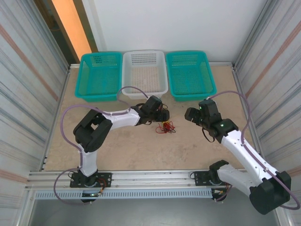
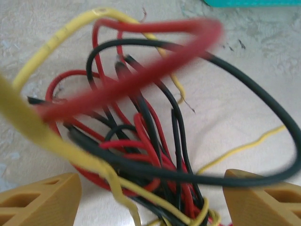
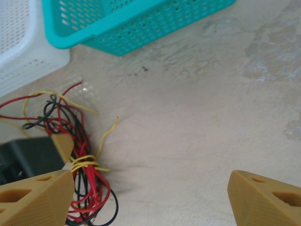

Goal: Untangle the cables

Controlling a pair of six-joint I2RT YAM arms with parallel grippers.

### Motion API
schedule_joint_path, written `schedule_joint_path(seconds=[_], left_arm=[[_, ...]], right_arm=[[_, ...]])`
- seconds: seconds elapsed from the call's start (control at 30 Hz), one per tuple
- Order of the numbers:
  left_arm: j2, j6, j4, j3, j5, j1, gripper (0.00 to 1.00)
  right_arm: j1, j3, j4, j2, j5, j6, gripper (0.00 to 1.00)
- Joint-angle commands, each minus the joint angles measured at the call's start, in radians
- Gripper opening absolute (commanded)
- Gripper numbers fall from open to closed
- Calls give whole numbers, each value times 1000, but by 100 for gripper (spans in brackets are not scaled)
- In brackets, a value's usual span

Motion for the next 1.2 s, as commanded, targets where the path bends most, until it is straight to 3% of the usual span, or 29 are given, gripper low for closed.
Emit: schedule_joint_path(seconds=[0.0, 0.23, 0.4, 0.5, 0.87, 0.93, 1.17], left_arm=[[24, -41, 76, 27, 24, 33, 73], [83, -45, 96, 55, 70, 49, 57], [115, -42, 95, 82, 90, 39, 61], [132, -49, 92, 93, 97, 30, 58], [111, -73, 110, 92, 127, 20, 5], [78, -83, 125, 70, 132, 21, 0], [-148, -220, 213, -70, 114, 32, 0]], right_arm=[[10, -1, 18, -5, -57, -32, 82], [14, -3, 15, -20, -79, -38, 80], [14, 11, 12, -10, -83, -50, 77], [14, 27, 7, 6, -83, -57, 76], [13, 56, -8, 11, -86, -61, 74], [14, 68, -13, 3, -98, -62, 74], [16, 87, 46, -30, -270, -53, 75]])
